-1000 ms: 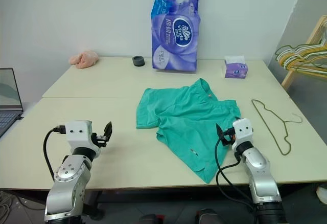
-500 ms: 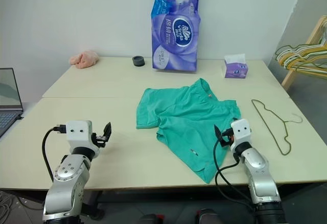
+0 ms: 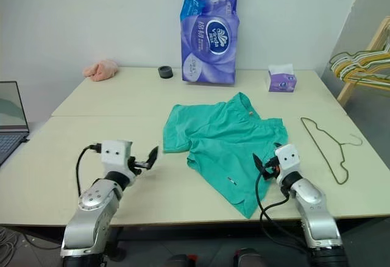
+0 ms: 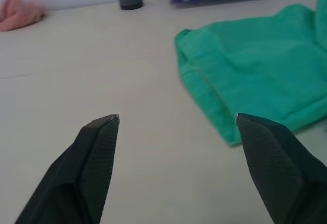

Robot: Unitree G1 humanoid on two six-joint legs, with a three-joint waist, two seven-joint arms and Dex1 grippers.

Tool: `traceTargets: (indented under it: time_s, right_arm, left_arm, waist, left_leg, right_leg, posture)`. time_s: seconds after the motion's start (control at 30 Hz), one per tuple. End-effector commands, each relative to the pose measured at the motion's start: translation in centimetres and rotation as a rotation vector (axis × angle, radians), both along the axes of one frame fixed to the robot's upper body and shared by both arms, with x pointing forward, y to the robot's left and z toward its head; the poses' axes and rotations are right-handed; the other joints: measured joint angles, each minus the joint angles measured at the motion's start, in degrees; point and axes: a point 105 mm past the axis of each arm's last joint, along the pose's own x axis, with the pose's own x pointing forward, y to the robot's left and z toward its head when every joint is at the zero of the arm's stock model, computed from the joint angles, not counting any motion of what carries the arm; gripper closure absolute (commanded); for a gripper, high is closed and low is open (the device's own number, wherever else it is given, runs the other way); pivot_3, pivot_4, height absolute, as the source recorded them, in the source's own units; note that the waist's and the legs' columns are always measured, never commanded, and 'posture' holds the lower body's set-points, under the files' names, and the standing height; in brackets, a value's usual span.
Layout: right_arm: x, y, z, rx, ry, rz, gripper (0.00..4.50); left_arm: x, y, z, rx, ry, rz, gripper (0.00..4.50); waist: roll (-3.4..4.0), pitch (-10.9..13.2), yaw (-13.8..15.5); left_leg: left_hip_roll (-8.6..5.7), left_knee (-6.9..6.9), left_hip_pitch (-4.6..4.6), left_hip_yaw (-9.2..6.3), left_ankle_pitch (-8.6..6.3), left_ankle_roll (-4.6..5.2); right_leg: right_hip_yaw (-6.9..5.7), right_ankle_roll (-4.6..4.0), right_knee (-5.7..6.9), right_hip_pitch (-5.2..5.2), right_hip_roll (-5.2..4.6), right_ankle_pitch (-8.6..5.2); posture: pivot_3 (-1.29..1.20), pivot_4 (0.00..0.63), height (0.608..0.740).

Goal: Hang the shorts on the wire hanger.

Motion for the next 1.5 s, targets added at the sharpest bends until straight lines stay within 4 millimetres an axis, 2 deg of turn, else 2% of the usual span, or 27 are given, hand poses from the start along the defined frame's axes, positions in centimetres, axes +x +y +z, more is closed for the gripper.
traceTargets:
  time_s: [0.03,0.13,0.23,0.4,0.6,0.73,0.97,1.07,1.17,1.33,1.47,1.5]
  right_arm:
    - [-1.8,0.2,2.5,0.002,-0.011,0.147,0.00]
    - [-2.5,-1.4,3.1,0.045,0.053,0.145,0.00]
    - [-3.8,-2.6,2.4,0.025,0.133,0.181,0.00]
    - [-6.3,-1.5,2.4,-0.025,0.232,0.350,0.00]
    - [-7.2,-0.7,2.2,-0.117,0.242,0.428,0.00]
    - [-6.8,-0.7,1.7,-0.134,0.224,0.419,0.00]
    - [-6.1,-0.7,2.1,-0.164,0.173,0.420,0.00]
    - [-5.8,-0.6,2.3,-0.173,0.157,0.427,0.00]
    - [-5.5,-0.3,2.5,-0.183,0.145,0.442,0.00]
    - [-4.5,-0.3,2.9,-0.259,0.093,0.453,0.00]
    - [-2.6,-0.2,2.9,-0.404,0.013,0.454,0.00]
    - [-1.8,-0.2,2.9,-0.455,-0.012,0.447,0.00]
  left_arm:
    - [0.2,-4.9,1.1,-0.016,0.010,-0.263,0.04]
    - [-0.3,-8.4,0.9,-0.031,0.075,-0.464,0.04]
    - [-1.5,-12.1,0.1,-0.056,0.184,-0.699,0.04]
    - [-4.3,-15.9,-1.1,-0.038,0.384,-1.009,0.04]
    - [-3.9,-18.6,-1.2,-0.070,0.472,-1.076,0.04]
    - [-3.5,-20.1,-2.5,-0.033,0.523,-1.066,0.04]
    - [-3.6,-18.9,-5.3,0.132,0.543,-1.052,0.04]
    - [-2.4,-17.9,-6.1,0.187,0.518,-0.977,0.60]
    - [-1.1,-17.0,-5.8,0.200,0.466,-0.905,1.48]
    - [-0.3,-15.3,-3.7,0.134,0.407,-0.854,3.03]
    - [0.2,-12.4,-1.3,0.074,0.368,-0.805,4.27]
    - [0.2,-11.6,-0.7,0.061,0.363,-0.798,4.45]
  waist:
    - [0.08,0.1,-0.4]
    - [0.08,0.2,-1.6]
    - [0.07,0.2,-2.8]
    - [0.24,0.3,-5.2]
    - [0.19,0.4,-7.4]
    - [0.19,0.5,-7.7]
    - [0.21,0.6,-7.8]
    - [0.19,0.6,-7.8]
    - [0.19,0.6,-7.7]
    - [0.22,0.6,-8.0]
    - [0.25,0.9,-8.4]
    - [0.25,1.0,-8.6]
  left_leg:
    - [0.01,0.00,0.00,0.01,0.00,0.00]
    - [0.01,0.00,-0.01,0.04,0.00,0.00]
    - [0.01,-0.01,-0.02,0.03,-0.01,0.01]
    - [0.08,-0.09,-0.02,-0.05,-0.03,0.02]
    - [0.10,-0.11,-0.05,-0.61,-0.04,0.04]
    - [0.07,-0.10,-0.08,-0.76,-0.04,0.04]
    - [0.07,-0.12,-0.05,-0.81,-0.04,0.03]
    - [0.07,-0.11,-0.04,-0.82,-0.04,0.03]
    - [0.07,-0.11,-0.01,-0.82,-0.04,0.03]
    - [0.10,-0.14,0.00,-0.85,-0.04,0.04]
    - [0.10,-0.15,-0.02,-0.84,-0.04,0.03]
    - [0.10,-0.15,-0.02,-0.85,-0.04,0.03]
  right_leg:
    - [-0.01,0.00,-0.01,0.01,0.02,-0.01]
    - [0.00,0.02,-0.02,0.01,0.04,-0.01]
    - [-0.02,-0.02,-0.02,0.02,0.06,-0.04]
    - [-0.04,-0.15,-0.03,0.01,0.22,-0.15]
    - [-0.12,-0.25,-0.04,0.02,0.36,-0.23]
    - [-0.11,-0.28,-0.05,0.03,0.37,-0.26]
    - [-0.10,-0.29,-0.06,0.05,0.38,-0.28]
    - [-0.10,-0.29,-0.06,0.07,0.38,-0.28]
    - [-0.09,-0.29,-0.06,0.11,0.37,-0.28]
    - [-0.09,-0.31,-0.06,0.08,0.40,-0.29]
    - [-0.10,-0.33,-0.03,0.04,0.40,-0.30]
    - [-0.10,-0.33,-0.02,0.04,0.40,-0.30]
  posture:
    - [-0.14,0.075,0.740]
    - [-0.17,0.078,0.740]
    - [-0.20,0.078,0.740]
    - [-0.23,0.076,0.740]
    - [-0.24,0.076,0.740]
    - [-0.24,0.079,0.740]
    - [-0.24,0.078,0.740]
    - [-0.23,0.079,0.740]
    - [-0.23,0.080,0.740]
    - [-0.23,0.081,0.740]
    - [-0.23,0.081,0.740]
    - [-0.23,0.081,0.740]
